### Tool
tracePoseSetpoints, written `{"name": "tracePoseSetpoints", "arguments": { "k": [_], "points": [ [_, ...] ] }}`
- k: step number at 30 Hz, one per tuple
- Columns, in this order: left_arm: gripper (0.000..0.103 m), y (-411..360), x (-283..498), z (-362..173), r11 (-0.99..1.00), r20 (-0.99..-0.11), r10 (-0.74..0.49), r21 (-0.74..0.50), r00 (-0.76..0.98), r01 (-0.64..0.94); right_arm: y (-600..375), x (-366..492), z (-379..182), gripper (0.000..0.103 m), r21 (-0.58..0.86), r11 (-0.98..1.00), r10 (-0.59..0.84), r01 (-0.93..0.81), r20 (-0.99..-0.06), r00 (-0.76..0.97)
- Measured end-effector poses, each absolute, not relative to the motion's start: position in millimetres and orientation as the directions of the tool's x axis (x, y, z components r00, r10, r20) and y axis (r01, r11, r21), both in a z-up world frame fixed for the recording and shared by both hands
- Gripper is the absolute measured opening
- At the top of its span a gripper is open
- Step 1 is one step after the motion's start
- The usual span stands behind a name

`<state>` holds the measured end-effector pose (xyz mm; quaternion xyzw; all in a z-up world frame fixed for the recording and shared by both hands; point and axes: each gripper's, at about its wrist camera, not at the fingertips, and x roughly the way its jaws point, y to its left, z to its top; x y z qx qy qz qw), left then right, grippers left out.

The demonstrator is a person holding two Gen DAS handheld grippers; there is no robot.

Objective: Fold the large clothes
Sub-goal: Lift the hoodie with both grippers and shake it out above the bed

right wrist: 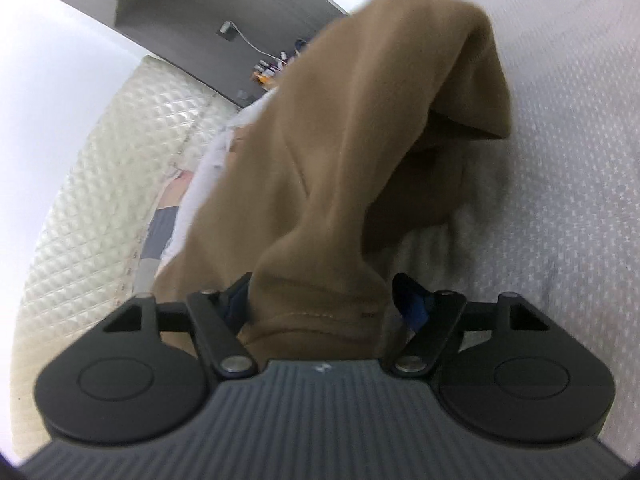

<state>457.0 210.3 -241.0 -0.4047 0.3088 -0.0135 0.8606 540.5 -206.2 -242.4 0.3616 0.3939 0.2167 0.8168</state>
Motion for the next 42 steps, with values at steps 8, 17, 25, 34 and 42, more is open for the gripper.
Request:
{"name": "tracePoseSetpoints", "arguments": {
  "k": [8, 17, 25, 34, 42],
  "points": [
    [0.031, 213, 454, -241, 0.672, -0.502, -0.247, -0.705, 0.829, -0.226, -193, 520, -213, 0.043, 0.669, 0.698, 0.648, -0.256, -0.438, 0.623],
    [0.021, 224, 389, -208, 0.569, -0.287, -0.255, -0.816, 0.923, -0.097, -184, 449, -144, 0.022, 0.574, 0.659, 0.705, -0.486, -0.246, 0.666],
    [0.003, 218, 338, -165, 0.541, -0.008, -0.398, -0.809, 0.917, 0.228, -173, 394, -116, 0.021, 0.507, 0.653, 0.711, -0.563, -0.155, 0.686],
    [0.004, 234, 300, -164, 0.600, -0.152, -0.269, -0.799, 0.951, 0.042, -184, 373, -105, 0.017, 0.546, 0.663, 0.662, -0.512, -0.108, 0.742],
    [0.056, 248, 343, -214, 0.483, -0.255, -0.294, -0.871, 0.921, -0.087, -186, 385, -118, 0.015, 0.621, 0.658, 0.609, -0.426, -0.106, 0.786]
  ]
}}
